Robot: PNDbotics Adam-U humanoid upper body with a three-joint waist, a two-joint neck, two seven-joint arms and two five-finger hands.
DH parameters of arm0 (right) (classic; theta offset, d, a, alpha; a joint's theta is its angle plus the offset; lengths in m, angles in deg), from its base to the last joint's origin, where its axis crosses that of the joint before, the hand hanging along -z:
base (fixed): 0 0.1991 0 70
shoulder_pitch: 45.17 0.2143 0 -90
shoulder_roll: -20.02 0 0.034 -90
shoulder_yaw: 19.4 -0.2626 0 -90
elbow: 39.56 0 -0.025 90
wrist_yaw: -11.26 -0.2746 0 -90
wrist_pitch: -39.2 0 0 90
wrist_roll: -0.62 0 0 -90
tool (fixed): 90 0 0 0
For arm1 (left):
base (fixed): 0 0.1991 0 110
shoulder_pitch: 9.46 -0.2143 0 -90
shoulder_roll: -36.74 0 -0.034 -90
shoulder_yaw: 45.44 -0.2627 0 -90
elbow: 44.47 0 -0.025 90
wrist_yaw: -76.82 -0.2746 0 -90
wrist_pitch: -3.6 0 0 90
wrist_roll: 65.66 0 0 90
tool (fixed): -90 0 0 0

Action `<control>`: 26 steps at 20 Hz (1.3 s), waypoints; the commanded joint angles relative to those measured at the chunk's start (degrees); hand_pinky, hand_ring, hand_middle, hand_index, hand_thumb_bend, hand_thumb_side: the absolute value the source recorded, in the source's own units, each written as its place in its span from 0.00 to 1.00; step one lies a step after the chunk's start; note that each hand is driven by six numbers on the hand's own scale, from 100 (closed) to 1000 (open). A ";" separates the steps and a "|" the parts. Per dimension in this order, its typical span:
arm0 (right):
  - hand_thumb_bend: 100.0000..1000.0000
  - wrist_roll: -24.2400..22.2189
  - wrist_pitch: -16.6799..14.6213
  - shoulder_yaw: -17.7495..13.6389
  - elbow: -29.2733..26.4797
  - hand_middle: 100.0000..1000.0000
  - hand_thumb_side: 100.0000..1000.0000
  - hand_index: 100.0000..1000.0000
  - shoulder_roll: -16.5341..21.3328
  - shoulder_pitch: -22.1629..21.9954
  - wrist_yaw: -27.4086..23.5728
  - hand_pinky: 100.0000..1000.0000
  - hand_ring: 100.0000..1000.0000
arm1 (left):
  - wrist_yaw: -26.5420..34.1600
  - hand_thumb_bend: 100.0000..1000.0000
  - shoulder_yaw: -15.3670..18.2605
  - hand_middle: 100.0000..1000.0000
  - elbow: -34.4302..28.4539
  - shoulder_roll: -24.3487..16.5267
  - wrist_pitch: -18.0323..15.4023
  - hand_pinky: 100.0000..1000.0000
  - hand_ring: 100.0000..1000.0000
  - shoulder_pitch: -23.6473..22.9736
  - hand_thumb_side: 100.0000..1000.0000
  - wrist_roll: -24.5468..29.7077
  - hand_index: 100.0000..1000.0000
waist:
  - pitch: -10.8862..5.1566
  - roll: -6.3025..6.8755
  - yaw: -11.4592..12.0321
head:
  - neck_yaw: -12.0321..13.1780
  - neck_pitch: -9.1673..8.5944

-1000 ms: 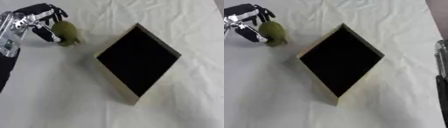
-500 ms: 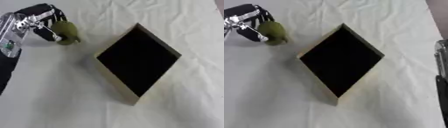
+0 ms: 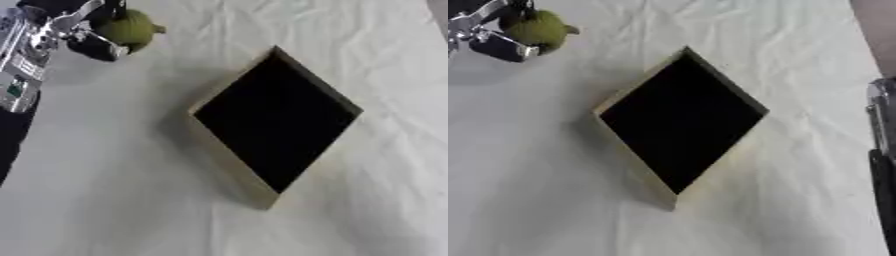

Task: Pick up objects on the table and place them in the box.

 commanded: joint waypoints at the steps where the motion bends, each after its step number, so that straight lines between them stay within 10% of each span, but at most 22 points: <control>1: 0.28 0.49 -0.14 -0.90 -0.92 0.63 0.58 0.81 1.10 0.57 0.27 0.79 0.63 | -0.47 0.24 -1.50 0.16 -5.40 -2.09 -2.19 0.00 0.22 1.69 0.00 -3.00 0.38 | -1.89 0.12 0.15 | 0.09 0.53; 13: 0.27 1.71 -0.38 -2.21 -0.92 0.63 0.57 0.81 2.00 0.25 0.26 0.79 0.63 | 5.67 0.23 -9.61 0.17 -19.31 1.59 -6.48 0.00 0.24 3.13 0.00 -2.31 0.40 | -2.64 0.41 0.30 | 0.44 1.73; 26: 0.27 3.04 0.00 -3.17 -0.92 0.63 0.57 0.81 1.95 -0.17 0.89 0.79 0.63 | 16.96 0.20 -15.61 0.14 -17.80 9.03 -8.29 0.00 0.21 1.52 0.00 4.50 0.37 | -2.61 1.03 -0.03 | -1.56 1.86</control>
